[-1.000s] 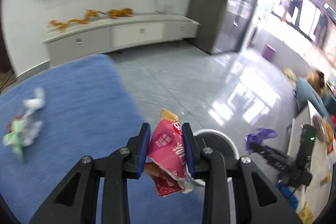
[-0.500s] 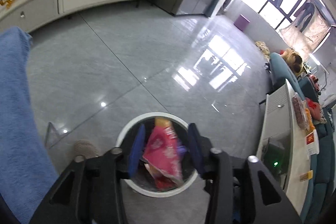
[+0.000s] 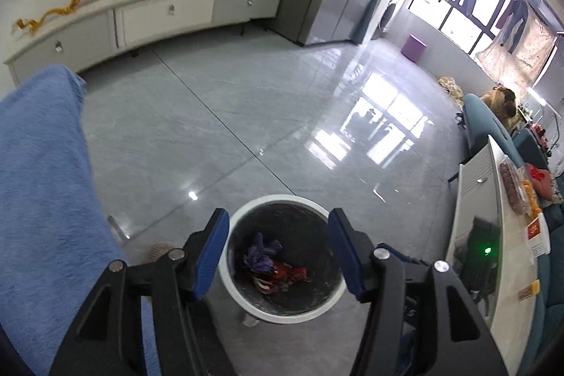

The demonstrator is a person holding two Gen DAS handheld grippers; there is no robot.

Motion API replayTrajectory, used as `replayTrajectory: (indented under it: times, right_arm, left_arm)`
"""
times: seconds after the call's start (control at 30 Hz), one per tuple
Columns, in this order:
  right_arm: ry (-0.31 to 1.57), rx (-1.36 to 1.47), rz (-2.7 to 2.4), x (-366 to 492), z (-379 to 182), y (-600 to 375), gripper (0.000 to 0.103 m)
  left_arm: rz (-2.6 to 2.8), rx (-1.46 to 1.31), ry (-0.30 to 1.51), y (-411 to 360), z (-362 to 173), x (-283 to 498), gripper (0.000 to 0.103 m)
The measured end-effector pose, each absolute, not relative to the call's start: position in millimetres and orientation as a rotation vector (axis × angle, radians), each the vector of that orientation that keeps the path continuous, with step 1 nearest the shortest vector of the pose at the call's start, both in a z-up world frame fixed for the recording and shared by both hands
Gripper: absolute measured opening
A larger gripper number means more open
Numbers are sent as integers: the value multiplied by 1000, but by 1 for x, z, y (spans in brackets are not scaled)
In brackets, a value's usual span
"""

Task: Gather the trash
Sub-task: 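Open both tools over the white bin to drop the bags, then move both open tools back to the remaining wrappers on the towel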

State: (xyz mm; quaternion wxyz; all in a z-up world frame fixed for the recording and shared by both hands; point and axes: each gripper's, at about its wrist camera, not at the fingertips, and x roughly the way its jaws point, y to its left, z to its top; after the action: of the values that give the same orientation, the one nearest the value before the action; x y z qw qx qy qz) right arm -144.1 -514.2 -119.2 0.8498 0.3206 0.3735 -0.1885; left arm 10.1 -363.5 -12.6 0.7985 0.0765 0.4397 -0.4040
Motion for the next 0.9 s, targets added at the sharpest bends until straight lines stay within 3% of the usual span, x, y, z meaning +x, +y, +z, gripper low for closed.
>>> replayTrajectory:
  times: [0.3, 0.47, 0.9]
  right_arm:
    - [672, 548, -385, -154, -48, -475, 66]
    - [603, 452, -363, -159, -5, -442, 72]
    - [452, 202, -351, -169, 83, -353, 87]
  left_arm:
    - [-738, 196, 730, -296, 36, -26, 58]
    - [-682, 160, 626, -251, 62, -38, 74]
    - [-538, 24, 450, -138, 100, -54, 75]
